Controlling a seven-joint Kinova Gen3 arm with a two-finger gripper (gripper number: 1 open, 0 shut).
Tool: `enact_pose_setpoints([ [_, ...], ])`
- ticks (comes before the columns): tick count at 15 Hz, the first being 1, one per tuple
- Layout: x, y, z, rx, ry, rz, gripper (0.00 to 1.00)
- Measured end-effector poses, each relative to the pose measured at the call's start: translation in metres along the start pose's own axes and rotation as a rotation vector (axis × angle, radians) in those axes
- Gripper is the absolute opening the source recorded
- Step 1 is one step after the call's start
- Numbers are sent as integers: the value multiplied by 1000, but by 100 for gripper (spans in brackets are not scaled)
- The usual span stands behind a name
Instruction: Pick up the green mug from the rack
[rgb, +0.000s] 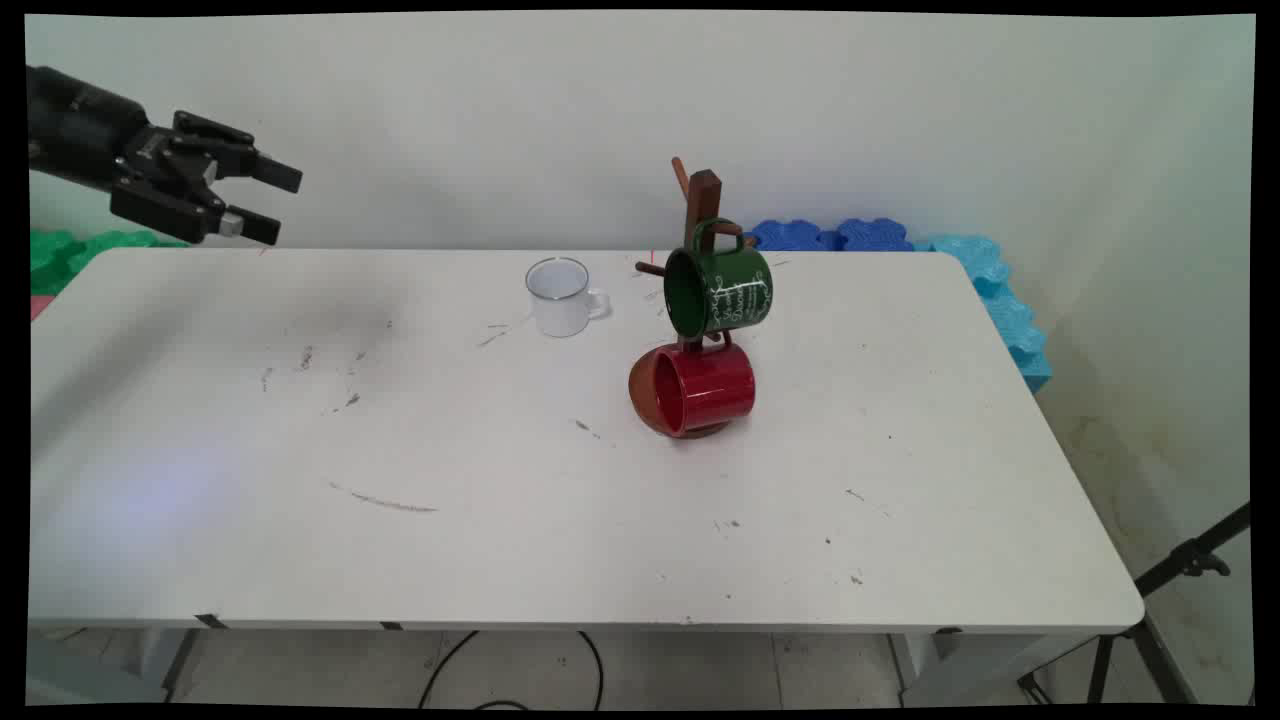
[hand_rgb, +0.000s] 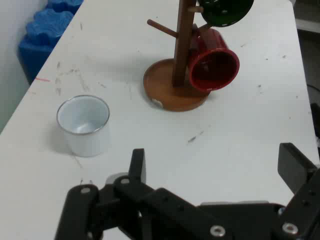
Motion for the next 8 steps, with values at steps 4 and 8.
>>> enact_pose_setpoints([
  [4, -2, -3, 5, 10, -2, -2, 100],
  [8, 7, -3, 15, 4, 1, -13, 100],
])
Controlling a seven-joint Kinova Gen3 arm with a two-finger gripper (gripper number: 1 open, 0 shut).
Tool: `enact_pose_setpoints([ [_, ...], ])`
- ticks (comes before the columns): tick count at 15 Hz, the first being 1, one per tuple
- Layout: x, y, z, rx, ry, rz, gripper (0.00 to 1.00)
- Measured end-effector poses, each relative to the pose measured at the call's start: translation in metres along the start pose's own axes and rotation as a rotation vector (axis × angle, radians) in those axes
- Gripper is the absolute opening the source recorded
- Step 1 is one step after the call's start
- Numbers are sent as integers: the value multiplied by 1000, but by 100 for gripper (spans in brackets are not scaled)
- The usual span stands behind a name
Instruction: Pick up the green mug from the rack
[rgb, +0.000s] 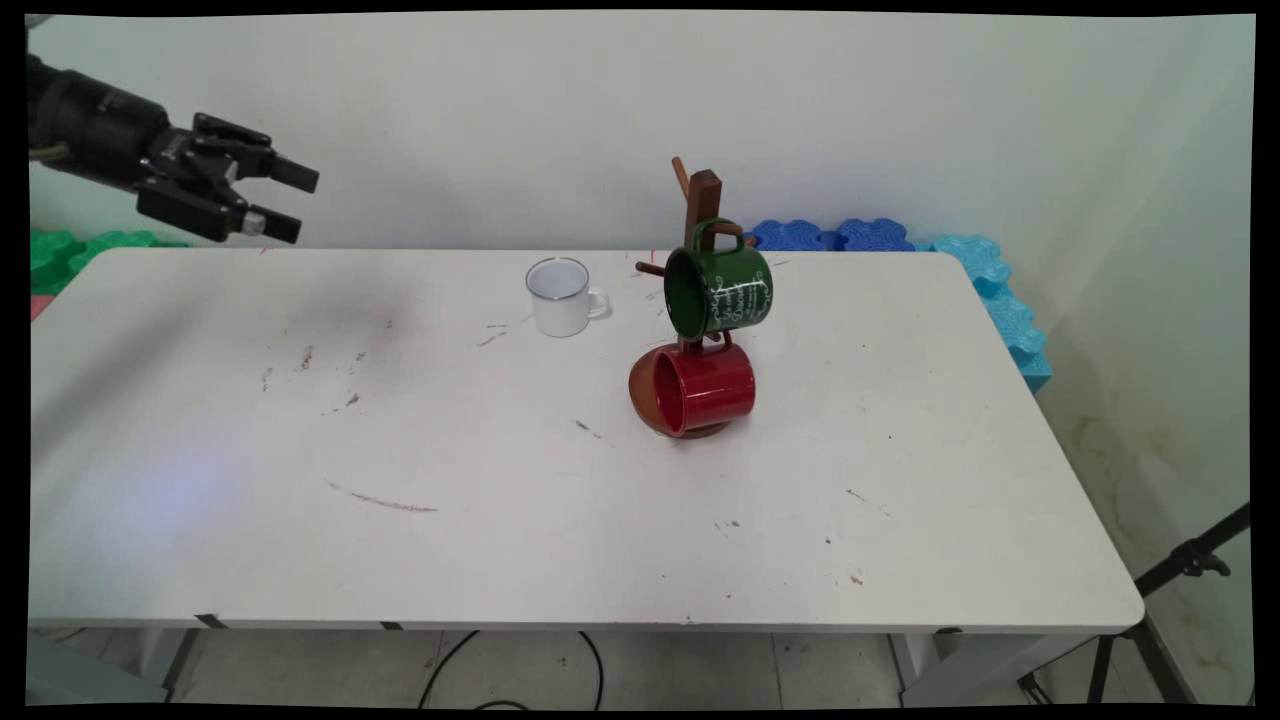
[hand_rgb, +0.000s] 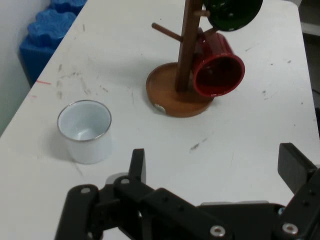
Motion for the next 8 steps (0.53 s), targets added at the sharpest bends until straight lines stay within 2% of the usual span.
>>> enact_pose_setpoints([
  [5, 23, 6, 23, 10, 19, -15, 100],
  [8, 32, 15, 48, 23, 34, -5, 100],
])
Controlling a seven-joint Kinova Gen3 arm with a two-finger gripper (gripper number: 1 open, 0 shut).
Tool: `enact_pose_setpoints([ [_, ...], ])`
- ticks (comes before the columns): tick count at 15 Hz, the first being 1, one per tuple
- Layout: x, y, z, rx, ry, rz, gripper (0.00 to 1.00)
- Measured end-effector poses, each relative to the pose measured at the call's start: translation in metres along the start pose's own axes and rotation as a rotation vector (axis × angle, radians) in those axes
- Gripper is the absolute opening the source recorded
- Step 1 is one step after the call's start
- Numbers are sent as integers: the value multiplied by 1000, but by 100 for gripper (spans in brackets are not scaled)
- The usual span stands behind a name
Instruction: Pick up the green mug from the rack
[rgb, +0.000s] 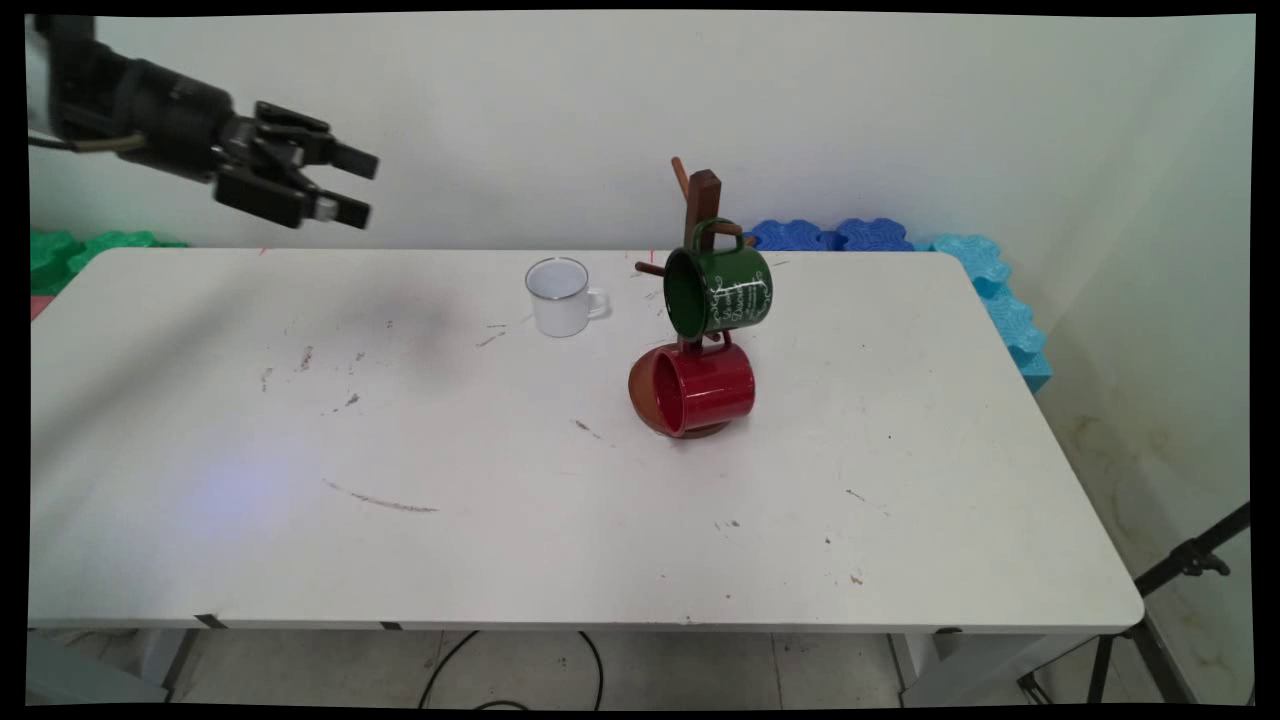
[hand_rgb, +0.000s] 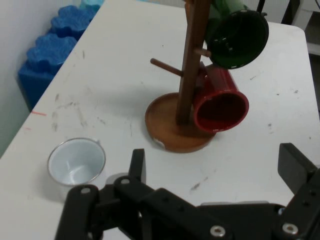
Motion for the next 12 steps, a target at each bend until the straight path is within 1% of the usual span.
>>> enact_pose_setpoints([
  [3, 6, 15, 33, 9, 2, 7, 100],
  [7, 16, 30, 67, 17, 11, 0, 100],
  [12, 30, 54, 109, 12, 18, -37, 100],
])
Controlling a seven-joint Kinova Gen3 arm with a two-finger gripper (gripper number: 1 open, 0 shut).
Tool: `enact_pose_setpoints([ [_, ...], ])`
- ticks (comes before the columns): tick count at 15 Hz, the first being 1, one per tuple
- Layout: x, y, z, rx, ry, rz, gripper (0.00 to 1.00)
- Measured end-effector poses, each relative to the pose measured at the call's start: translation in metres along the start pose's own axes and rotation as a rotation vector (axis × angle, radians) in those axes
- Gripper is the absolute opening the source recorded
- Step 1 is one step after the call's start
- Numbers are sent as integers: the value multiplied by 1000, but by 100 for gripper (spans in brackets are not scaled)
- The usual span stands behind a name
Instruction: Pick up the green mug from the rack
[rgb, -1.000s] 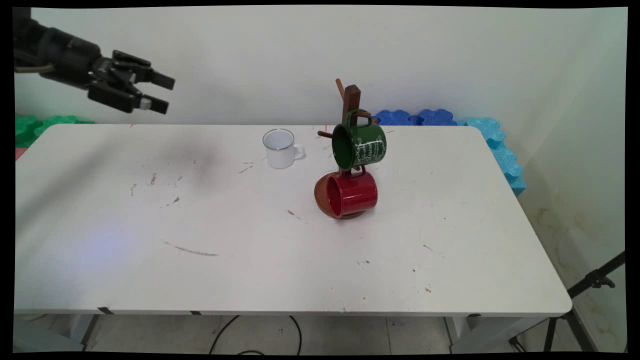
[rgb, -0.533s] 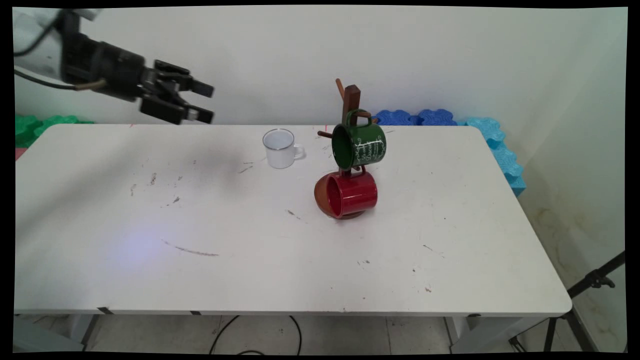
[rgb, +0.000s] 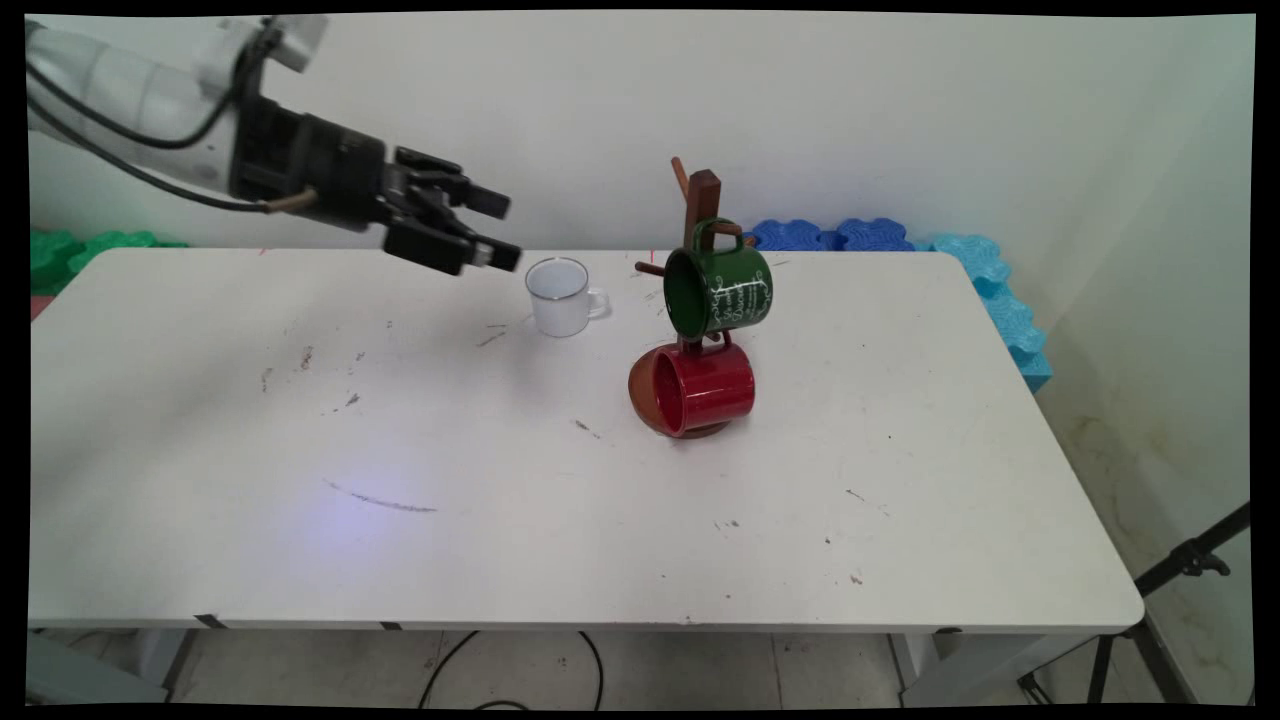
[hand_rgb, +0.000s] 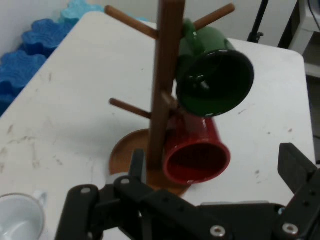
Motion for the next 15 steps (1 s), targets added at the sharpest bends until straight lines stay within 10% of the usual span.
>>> enact_pose_setpoints([
  [15, 12, 85, 102, 39, 25, -168, 100],
])
